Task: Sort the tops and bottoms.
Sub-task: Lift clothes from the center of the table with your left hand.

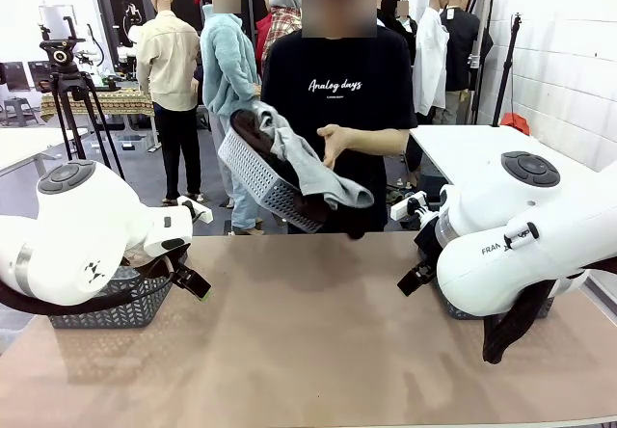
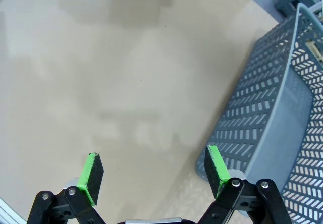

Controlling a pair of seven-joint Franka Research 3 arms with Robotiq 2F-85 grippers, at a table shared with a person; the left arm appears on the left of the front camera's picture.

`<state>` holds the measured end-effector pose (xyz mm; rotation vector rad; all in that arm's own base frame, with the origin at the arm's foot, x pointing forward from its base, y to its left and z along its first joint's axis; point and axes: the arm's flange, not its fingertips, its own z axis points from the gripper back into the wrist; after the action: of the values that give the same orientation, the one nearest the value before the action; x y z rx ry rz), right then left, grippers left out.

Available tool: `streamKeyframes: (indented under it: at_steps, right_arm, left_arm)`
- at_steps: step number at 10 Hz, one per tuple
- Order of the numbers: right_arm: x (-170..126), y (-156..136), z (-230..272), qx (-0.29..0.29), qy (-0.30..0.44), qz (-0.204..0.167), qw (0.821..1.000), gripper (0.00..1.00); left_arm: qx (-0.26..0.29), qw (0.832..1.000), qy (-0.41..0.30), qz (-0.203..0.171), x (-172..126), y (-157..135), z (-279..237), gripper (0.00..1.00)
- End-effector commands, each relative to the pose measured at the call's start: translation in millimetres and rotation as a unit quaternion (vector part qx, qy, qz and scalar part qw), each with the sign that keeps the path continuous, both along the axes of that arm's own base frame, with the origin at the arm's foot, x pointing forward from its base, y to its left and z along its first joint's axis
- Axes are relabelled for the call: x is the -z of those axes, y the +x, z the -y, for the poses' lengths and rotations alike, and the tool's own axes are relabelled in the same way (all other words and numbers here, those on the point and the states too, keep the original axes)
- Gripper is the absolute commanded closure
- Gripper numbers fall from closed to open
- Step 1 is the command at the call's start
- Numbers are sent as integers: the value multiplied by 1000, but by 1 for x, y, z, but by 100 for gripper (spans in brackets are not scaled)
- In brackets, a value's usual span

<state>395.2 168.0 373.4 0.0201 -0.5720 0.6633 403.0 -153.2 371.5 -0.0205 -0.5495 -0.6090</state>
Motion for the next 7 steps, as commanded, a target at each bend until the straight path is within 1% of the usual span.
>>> streamKeyframes:
  at_steps: [1,7]
  right_arm:
    - [0,0,0,0,0,0,1000,0]
    - [0,0,0,0,0,0,1000,0]
  left_arm:
    - [-2,1000,-1,0,0,1,-2,0]
    - [-2,1000,-1,0,0,1,-2,0]
